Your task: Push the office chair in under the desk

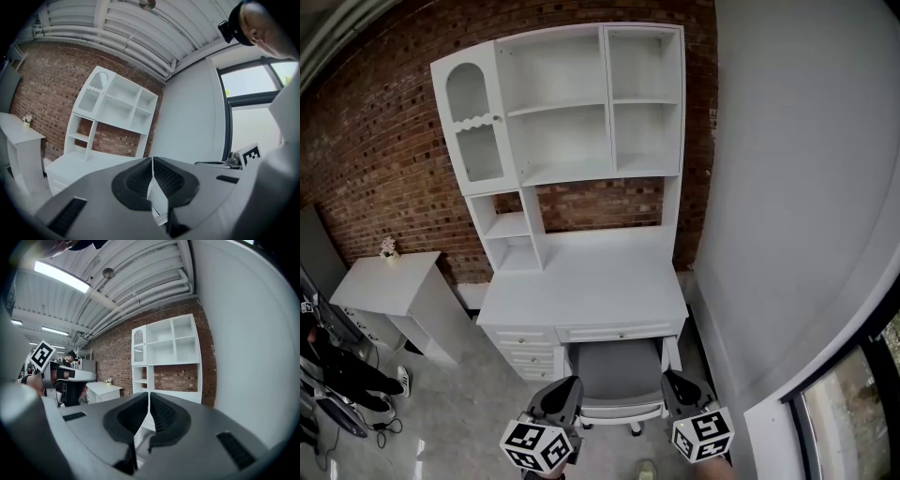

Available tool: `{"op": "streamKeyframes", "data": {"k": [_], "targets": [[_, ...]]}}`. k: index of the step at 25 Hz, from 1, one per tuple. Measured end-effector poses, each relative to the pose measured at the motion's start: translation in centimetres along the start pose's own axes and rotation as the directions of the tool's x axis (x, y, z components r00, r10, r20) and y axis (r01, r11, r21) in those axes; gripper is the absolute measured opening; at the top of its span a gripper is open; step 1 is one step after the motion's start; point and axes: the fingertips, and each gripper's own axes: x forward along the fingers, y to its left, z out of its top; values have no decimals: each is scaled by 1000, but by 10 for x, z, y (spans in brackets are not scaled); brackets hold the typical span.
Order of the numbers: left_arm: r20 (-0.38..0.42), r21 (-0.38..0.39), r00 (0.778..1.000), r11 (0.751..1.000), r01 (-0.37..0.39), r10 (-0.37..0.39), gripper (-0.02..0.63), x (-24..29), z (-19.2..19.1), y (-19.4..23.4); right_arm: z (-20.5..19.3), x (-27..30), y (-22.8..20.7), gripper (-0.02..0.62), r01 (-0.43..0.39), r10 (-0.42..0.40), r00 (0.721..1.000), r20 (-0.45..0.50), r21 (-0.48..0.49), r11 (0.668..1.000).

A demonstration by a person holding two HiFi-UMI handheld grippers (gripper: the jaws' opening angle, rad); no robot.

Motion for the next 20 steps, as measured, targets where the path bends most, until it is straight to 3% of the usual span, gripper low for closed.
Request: {"op": "streamKeyframes", "data": {"k": [4,13,20], "targets": [[20,33,1000,999,-3,2,11,-1,8,-2,15,1,2,9,22,-20,999,38,-54,998],[27,93,998,994,-51,49,11,-2,11,6,30,2,3,6,36,-31,997,74,-69,997],[25,95,998,994,-60,58,6,-4,11,7,30,1,2,3,39,-35,998,61,-80,996]]}}
